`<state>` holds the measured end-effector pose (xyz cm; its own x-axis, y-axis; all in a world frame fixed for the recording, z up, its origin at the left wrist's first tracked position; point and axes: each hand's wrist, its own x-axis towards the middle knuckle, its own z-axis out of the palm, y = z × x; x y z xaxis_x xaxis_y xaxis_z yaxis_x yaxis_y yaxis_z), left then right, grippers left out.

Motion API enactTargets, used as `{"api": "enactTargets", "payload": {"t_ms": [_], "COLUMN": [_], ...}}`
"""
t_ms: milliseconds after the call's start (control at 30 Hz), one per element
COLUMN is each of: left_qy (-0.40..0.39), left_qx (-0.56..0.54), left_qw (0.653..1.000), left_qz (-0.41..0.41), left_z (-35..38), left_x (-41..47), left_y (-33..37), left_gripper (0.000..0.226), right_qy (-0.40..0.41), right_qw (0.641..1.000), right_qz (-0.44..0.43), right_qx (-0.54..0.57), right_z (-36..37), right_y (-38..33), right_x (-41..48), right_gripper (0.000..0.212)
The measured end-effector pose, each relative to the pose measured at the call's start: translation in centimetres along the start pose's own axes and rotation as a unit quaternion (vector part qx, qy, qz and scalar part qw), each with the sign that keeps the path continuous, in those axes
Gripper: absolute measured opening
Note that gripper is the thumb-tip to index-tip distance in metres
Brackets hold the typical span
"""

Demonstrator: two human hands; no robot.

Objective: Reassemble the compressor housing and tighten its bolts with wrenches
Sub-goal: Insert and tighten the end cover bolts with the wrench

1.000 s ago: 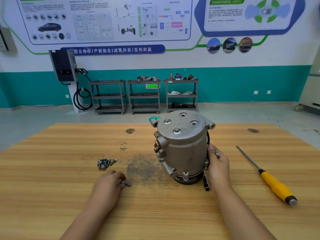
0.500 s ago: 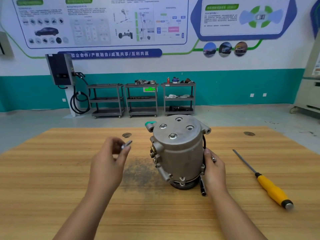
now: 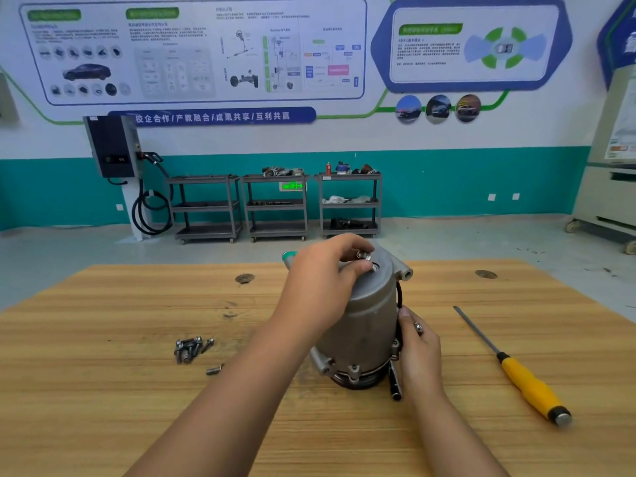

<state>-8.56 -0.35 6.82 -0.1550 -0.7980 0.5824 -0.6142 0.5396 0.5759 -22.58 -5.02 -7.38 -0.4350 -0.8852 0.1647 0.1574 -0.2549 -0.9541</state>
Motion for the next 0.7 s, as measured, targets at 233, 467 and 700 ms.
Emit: {"api": "enactTargets", "payload": {"t_ms": [233, 467, 700], "left_qy": [0.015, 0.005, 0.019], "left_qx": [0.034, 0.026, 0.028], "left_qw": [0.999, 0.999, 0.998], "left_qz": [-0.002, -0.026, -0.048], "left_z": [0.5, 0.7, 1.4], "left_x": [0.4, 0.2, 0.4], "left_y": [-0.4, -0.2, 0.0], "left_gripper": [0.019, 0.023, 0.024], "right_qy": [-0.004, -0.006, -0.003], "right_qw": [1.000, 1.000, 1.000], "right_qz": [0.003, 0.008, 0.008], "right_qx": [0.013, 0.005, -0.001], "right_z": [0.2, 0.1, 0.1], "right_y": [-0.3, -0.4, -0.4], "right_x": [-0.2, -0.4, -0.4], "right_gripper": [0.027, 0.028, 0.028]}}
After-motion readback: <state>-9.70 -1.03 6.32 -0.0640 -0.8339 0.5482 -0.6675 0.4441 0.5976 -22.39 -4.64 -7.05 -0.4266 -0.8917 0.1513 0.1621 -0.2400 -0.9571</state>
